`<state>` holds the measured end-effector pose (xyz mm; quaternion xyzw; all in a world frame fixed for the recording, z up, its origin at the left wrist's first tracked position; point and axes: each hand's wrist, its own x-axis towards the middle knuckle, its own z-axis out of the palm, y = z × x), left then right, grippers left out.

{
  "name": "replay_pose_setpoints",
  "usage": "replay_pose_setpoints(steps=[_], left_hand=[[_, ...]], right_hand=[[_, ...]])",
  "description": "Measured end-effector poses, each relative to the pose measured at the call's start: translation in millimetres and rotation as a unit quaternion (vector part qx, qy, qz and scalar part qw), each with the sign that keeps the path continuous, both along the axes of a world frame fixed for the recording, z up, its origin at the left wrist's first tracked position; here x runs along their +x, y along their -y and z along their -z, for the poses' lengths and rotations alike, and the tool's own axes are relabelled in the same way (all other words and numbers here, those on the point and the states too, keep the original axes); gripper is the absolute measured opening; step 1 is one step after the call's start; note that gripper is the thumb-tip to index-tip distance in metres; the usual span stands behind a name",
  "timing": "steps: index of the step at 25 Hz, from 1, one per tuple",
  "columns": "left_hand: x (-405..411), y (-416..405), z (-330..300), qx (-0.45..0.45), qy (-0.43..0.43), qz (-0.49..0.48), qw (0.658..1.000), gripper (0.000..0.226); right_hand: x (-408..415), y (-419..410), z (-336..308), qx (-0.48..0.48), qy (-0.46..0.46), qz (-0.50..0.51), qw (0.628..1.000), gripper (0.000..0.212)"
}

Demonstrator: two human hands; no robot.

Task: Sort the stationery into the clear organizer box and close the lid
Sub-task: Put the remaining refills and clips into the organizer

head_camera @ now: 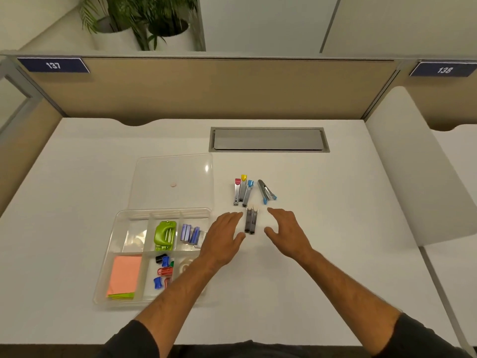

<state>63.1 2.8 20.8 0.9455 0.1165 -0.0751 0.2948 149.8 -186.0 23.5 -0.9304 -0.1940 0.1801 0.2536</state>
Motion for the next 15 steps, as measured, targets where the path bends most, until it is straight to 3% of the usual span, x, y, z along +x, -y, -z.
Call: replay_pose_setpoints(steps=[15], left_hand=[[101.5, -5.9, 37.8, 0.002, -0.056, 0.032, 0.998, 0.044]], right_hand=[[28.8, -10.2, 36.2, 0.017, -0.041, 0.07, 0.997, 0.051]])
